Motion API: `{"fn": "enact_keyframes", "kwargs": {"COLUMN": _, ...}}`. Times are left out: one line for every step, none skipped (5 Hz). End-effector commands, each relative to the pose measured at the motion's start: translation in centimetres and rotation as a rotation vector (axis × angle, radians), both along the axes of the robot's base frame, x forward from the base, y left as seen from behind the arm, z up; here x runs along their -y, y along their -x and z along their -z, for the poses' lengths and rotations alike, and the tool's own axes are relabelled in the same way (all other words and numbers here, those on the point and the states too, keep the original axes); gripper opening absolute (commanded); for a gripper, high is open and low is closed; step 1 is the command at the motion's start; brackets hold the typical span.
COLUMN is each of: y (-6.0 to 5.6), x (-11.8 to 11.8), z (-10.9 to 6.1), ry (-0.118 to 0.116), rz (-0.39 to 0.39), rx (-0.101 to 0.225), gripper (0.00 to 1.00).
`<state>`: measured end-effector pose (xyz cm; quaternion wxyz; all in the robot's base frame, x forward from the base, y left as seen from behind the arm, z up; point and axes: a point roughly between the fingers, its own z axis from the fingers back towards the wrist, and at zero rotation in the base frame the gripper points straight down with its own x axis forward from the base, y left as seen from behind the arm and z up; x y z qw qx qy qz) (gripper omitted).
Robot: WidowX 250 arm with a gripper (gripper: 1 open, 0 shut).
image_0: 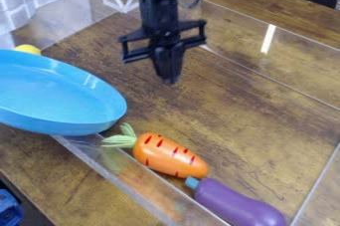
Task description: Put the lemon on the blue tray
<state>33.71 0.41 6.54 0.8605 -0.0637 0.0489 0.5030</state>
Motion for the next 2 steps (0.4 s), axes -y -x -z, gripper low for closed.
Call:
{"fn": "enact_keyframes", "kwargs": {"y": -1.09, "x": 0.67, "z": -3.25, "ry": -0.013, "rz": -0.079, "rx": 0.071, "gripper": 0.0}}
{"fn": "enact_keyframes", "kwargs": {"y": -1.57, "x": 1.16, "z": -3.79, "ry": -0.025, "rz": -0.163, "rx": 0.06, "gripper": 0.0}}
